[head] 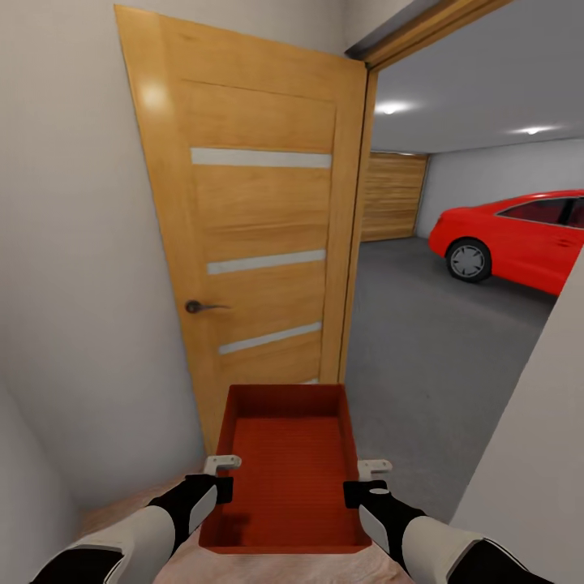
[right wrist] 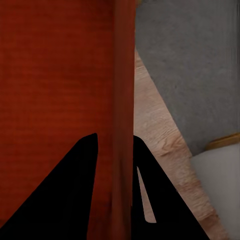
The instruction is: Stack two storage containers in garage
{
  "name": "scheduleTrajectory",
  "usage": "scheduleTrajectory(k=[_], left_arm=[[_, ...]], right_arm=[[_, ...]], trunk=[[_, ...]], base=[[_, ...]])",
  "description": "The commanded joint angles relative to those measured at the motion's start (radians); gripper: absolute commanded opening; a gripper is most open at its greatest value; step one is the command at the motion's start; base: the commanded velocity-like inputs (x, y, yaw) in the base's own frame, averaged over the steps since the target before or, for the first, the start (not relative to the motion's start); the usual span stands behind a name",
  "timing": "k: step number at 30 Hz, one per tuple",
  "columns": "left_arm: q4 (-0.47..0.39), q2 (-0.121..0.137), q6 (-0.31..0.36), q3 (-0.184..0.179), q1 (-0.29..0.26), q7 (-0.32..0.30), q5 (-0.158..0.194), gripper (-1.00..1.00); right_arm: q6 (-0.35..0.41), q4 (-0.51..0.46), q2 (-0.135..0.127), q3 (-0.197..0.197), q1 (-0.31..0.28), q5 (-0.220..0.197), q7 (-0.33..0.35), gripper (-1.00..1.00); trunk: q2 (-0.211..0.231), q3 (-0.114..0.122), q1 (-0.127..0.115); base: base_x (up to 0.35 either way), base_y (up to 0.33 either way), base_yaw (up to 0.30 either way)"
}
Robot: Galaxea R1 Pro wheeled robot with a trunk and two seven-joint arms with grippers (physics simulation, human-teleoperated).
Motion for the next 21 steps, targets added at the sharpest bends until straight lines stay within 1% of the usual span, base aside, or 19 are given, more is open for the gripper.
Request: scheduleTrajectory(k=[1, 14, 21], left_arm=[[-0.006, 0.000, -0.005, 0.011, 0.000, 0.007, -0.011, -1.00], [-0.006, 0.000, -0.005, 0.011, 0.000, 0.007, -0.011, -1.00], [-0.005, 0.000, -0.005, 0.011, 0.000, 0.007, -0.011, -1.00]], right_arm=[[0.002, 0.001, 0.003, 0.017, 0.000, -0.022, 0.002, -1.00], [0.002, 0.001, 0.003, 0.017, 0.000, -0.022, 0.002, -1.00], [0.002, 0.001, 0.003, 0.018, 0.000, -0.022, 0.002, -1.00]], trunk=[[-0.002, -0.001, 0.001], [-0.002, -0.001, 0.001], [-0.002, -0.001, 0.001]], base=[[0.245, 0.205, -0.246], [0.241, 0.186, -0.246], [0.203, 0.127, -0.247]])
